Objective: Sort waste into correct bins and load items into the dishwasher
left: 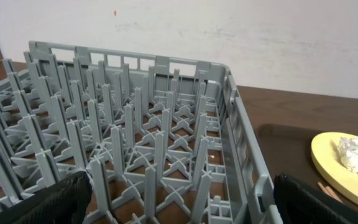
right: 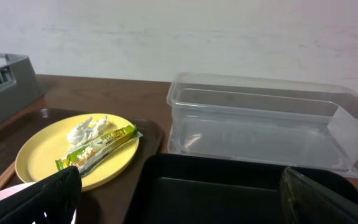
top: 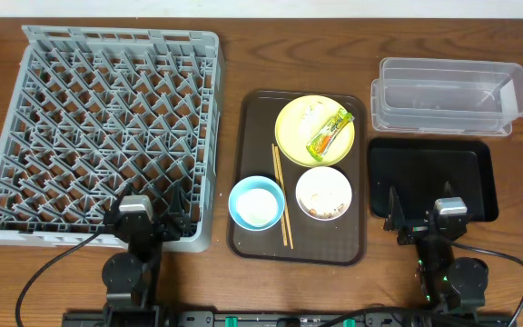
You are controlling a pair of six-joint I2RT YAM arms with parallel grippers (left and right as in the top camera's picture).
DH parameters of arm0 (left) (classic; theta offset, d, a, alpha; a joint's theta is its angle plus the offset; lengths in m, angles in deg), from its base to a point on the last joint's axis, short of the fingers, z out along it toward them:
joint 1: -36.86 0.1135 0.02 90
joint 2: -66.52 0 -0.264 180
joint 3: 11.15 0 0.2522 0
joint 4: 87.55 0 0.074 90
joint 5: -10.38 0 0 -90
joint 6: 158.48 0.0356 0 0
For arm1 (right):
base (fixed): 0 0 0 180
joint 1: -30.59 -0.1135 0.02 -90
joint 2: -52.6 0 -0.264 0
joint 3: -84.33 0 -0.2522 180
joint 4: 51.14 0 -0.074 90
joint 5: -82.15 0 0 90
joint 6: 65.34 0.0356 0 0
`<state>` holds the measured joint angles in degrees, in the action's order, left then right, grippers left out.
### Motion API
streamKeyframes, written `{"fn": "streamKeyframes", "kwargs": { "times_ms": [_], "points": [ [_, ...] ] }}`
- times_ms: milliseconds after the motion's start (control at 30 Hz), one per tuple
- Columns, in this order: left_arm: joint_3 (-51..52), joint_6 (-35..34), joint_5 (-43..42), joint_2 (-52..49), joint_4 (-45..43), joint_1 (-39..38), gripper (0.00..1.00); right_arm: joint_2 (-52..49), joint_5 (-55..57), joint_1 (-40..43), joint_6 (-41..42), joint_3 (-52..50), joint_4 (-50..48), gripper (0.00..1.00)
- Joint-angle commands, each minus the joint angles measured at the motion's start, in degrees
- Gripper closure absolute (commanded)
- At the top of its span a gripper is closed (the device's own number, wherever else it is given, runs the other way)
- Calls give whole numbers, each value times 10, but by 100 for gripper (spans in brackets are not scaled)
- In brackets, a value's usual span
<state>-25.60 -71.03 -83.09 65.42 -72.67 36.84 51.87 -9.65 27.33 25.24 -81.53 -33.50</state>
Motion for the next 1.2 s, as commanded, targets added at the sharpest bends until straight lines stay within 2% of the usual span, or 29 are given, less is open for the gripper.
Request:
{"fn": "streamKeyframes", "kwargs": {
  "times_ms": [0,200,433,633,867,1033,1167],
  "points": [
    [-5,-10,0,-9,27,2,5,0,0,-5,1,-1,0,1],
    [-73,-14,0,-62,74,2,5,0,5,-4,78,9,0,1],
    [-228,-14,0,-209,190,2,5,-56,17,-4,87,83,51,1],
    [-354,-14,0,-334,318,2,5,-215,-3,-4,93,209,110,1],
    [-468,-14,-6,-443,471,2,5,-460,-54,-5,92,417,233,1],
    [-495,-13,-6,-468,506,2,5,-605,-70,-4,80,559,331,1],
    [-495,-14,-7,-466,510,2,5,-667,-132,-5,108,596,316,1]
  ]
}}
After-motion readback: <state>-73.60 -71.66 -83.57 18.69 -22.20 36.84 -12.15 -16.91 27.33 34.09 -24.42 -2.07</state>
